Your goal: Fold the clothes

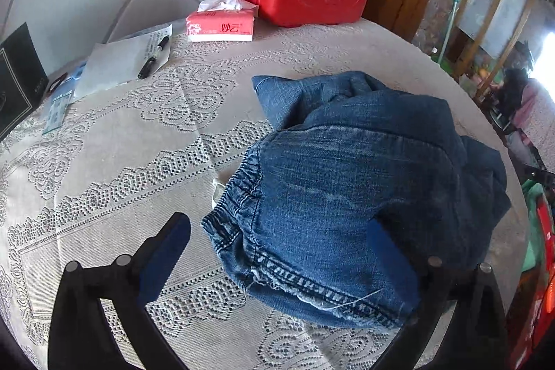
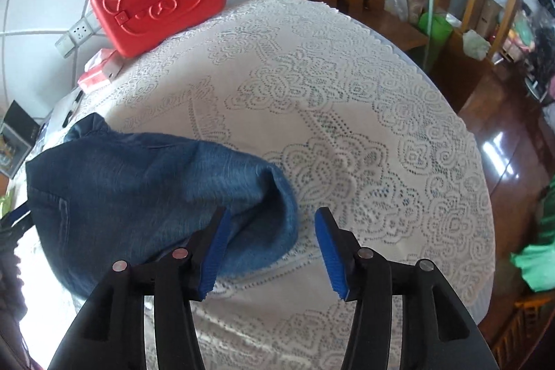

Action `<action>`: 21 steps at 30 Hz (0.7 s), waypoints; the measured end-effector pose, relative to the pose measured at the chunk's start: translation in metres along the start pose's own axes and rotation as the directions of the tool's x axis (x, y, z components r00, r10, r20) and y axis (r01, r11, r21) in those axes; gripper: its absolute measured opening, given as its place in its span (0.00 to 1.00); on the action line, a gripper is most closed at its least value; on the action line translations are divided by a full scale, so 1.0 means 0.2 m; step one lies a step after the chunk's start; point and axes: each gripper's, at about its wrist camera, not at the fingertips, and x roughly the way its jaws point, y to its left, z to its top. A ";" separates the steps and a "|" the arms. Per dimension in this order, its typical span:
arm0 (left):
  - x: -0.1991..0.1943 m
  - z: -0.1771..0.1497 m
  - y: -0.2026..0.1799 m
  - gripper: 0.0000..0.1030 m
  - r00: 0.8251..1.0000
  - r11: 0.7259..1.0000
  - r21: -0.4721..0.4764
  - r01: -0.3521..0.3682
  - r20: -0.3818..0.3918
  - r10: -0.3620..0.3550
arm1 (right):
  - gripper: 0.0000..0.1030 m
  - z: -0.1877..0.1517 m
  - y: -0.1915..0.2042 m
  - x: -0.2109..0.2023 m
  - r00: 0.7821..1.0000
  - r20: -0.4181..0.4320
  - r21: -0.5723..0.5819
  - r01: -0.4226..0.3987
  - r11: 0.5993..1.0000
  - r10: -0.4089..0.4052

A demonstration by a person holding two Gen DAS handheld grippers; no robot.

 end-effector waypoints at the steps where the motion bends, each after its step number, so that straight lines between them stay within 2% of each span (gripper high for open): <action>1: 0.03 0.00 -0.01 1.00 1.000 1.000 -0.006 -0.004 -0.014 0.004 | 0.51 -0.01 0.01 0.00 1.000 -0.004 -0.002 -0.005 1.000 0.005; 4: 0.14 -0.01 -0.02 1.00 0.998 1.000 -0.024 -0.018 -0.056 0.017 | 0.64 -0.08 -0.01 -0.01 1.000 -0.025 -0.015 -0.014 1.000 0.013; 7: 0.13 -0.03 -0.06 0.98 0.999 0.999 -0.011 -0.032 -0.031 0.032 | 0.79 -0.13 -0.02 0.02 0.999 -0.042 -0.017 -0.012 1.000 0.011; 9: 0.09 -0.04 -0.08 0.75 1.000 1.000 -0.002 -0.029 -0.010 0.029 | 0.83 -0.15 -0.03 0.05 0.998 -0.055 -0.018 0.001 1.000 -0.002; 10: 0.07 -0.04 -0.10 0.57 0.999 0.999 0.005 -0.034 0.004 0.034 | 0.83 -0.16 -0.04 0.06 0.998 -0.062 -0.020 0.007 1.000 -0.009; 11: 0.04 -0.05 -0.12 0.47 0.999 0.999 0.012 -0.045 0.021 0.045 | 0.83 -0.16 -0.03 0.08 0.998 -0.069 -0.023 0.004 1.000 -0.005; 13: -0.03 -0.04 -0.12 0.34 0.997 0.999 -0.005 -0.051 0.053 0.051 | 0.83 -0.18 0.00 0.12 0.996 -0.086 -0.034 -0.018 0.999 0.015; 16: -0.19 -0.03 -0.06 0.21 0.990 0.997 -0.047 -0.066 0.124 0.071 | 0.77 -0.18 0.06 0.15 0.995 -0.098 -0.049 -0.039 0.998 0.034; 18: -0.34 -0.01 0.01 0.11 0.978 0.993 -0.077 -0.086 0.186 0.099 | 0.58 -0.17 0.10 0.17 0.994 -0.098 -0.057 -0.049 0.997 0.043; 19: -0.40 -0.01 0.04 0.02 0.974 0.992 -0.086 -0.094 0.201 0.110 | 0.56 -0.17 0.13 0.17 0.994 -0.099 -0.061 -0.054 0.997 0.048; 21: -0.49 -0.02 0.10 0.02 0.972 0.990 -0.093 -0.110 0.197 0.126 | 0.55 -0.16 0.18 0.18 0.994 -0.095 -0.074 -0.055 0.996 0.048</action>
